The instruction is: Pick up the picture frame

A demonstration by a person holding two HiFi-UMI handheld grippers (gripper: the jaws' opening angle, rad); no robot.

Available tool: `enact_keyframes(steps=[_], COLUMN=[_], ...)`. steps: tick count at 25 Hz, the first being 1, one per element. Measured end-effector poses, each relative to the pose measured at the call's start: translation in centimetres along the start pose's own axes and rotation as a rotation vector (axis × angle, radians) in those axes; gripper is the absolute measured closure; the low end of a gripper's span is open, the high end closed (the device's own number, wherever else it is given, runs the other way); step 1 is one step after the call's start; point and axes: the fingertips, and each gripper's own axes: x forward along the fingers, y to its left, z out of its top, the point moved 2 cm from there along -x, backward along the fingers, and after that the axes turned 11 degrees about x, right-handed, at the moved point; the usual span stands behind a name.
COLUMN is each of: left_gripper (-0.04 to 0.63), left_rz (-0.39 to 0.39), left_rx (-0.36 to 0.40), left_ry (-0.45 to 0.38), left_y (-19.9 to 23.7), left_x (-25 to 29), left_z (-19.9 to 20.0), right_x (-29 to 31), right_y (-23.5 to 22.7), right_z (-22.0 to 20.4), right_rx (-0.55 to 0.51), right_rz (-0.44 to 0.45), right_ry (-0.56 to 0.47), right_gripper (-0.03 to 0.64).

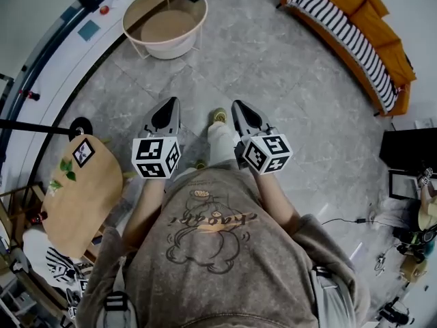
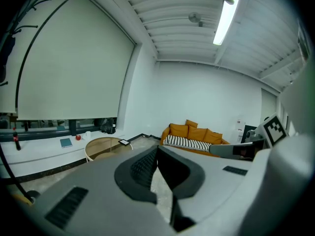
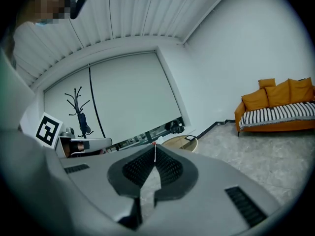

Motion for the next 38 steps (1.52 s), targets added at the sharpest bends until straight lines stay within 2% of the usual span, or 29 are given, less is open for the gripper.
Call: enact_keyframes(steps=[7,26,38], left_gripper=[0.577,0.577,0.577], left_rz=[0.007,-0.002,-0.011], left_rx=[0.005,0.000,-0.018], left_ry=[-0.008,0.022,0.049], left_y=[1.8,6.2,8.8], left_x=[3.1,14.5,23.1], left_z=[0.2,1.7,5.3], right_x=[3.1,13.4,20.0], right_y=[-1.1,-7.1,-11.2], right_z=[1.0,4.5,10.1], right_rx=[-0.036,-0.008,0.005], right_rz=[-0.001,-0.015,-0.009], right_ry=[-0.006,0.032,0.055], right_gripper=[0.597,0.597,0.597])
